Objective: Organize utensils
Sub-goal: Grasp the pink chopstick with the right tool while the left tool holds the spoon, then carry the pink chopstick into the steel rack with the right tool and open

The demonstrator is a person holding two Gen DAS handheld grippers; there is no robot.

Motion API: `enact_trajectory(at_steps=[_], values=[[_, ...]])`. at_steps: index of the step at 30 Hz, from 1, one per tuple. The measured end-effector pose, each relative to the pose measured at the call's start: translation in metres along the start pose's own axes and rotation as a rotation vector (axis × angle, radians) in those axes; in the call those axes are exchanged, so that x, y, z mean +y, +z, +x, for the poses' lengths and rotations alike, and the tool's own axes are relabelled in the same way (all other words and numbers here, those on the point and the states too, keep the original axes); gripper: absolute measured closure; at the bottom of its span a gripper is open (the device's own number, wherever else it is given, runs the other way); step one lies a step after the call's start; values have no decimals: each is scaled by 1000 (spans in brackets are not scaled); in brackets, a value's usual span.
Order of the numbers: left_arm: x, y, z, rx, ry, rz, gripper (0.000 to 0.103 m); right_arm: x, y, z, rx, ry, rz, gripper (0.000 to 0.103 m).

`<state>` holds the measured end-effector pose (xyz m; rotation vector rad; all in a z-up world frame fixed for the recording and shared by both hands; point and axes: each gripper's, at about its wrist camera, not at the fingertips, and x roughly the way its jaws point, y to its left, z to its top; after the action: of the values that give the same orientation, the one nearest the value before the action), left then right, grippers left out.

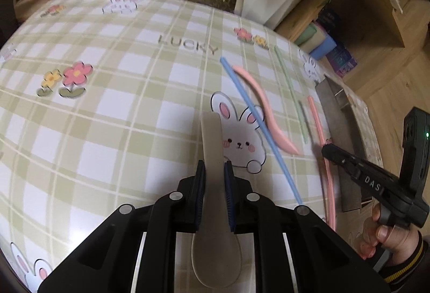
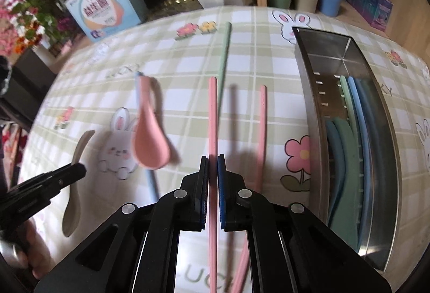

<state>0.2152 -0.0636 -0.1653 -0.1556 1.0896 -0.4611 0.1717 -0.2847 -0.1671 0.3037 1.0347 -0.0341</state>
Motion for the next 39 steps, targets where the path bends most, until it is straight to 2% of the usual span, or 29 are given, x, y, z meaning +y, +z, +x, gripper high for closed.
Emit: enact_trajectory(at_steps=[5,11,13,17,21,25,39], values=[[-13,5,-16,-45,14,13,89,0,0,-19,-44,46,-4,97],[-37,11,-23,-66,10,30,89,-21,0,-41,-81,66,13,97],[-47,14,-20,-63,6,33,89,-35,5,-49,-98,58,20,97],[-68,19,-14,-55,-4,47,89,-77,22,-62,-135,-16,43,97],[-91,24,-6,-55,-21,64,89,-118,34,-57,-119,-87,77,97],[-111,29,3,-48,-33,70,89,-142,36,-45,-85,-111,113,97],[-153,32,27,1,-63,125,89,-155,26,-30,-53,-119,150,97]])
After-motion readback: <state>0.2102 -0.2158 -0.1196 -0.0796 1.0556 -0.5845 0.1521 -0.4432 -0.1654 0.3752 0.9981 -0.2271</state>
